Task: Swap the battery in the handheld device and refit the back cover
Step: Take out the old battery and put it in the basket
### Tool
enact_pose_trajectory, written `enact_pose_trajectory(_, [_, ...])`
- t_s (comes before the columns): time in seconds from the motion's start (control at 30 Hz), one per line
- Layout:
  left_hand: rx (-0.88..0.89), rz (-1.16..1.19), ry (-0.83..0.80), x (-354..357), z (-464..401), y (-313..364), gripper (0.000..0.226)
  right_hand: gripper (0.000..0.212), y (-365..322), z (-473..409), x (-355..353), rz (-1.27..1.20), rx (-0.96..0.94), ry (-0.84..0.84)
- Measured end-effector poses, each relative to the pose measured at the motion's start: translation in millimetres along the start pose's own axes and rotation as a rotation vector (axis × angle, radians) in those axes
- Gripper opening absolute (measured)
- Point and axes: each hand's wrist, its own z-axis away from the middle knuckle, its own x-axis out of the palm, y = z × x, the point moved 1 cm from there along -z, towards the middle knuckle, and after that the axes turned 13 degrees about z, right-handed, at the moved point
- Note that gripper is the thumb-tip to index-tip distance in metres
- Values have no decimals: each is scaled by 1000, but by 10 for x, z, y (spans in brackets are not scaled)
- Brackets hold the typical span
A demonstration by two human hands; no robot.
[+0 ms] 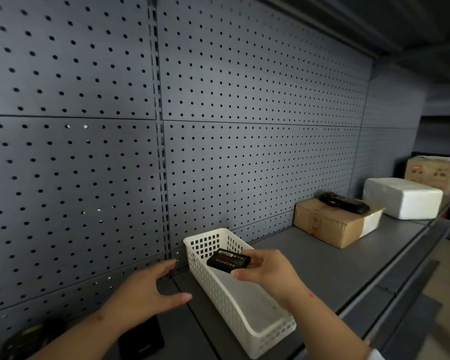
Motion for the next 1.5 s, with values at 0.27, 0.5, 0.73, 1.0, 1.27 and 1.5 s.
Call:
enact_pose_trajectory(0.27, [-13,21,-15,5,-102,-107,131,57,73,-92,116,212,73,23])
enact_pose_trajectory(0.5, [-23,59,-22,-10,-158,-169,129,23,55,-116,134,428,71,-31])
enact_pose_trajectory(0.73, [-11,100,-29,-13,-178,-189,128,22,87,-163,162,558,97,-42])
enact_pose_trajectory(1.0, [-11,75,-16,-30,-145,-205,128,23,93,-170,192,637,145,-103])
enact_pose_trajectory(1.27, [2,77,9,-55,-98,-232,128,70,60,-169,184,660,159,-126])
enact_pose_trajectory(1.5, [-18,84,23,-138,12,-217,130,71,14,-84,125,401,70,-28])
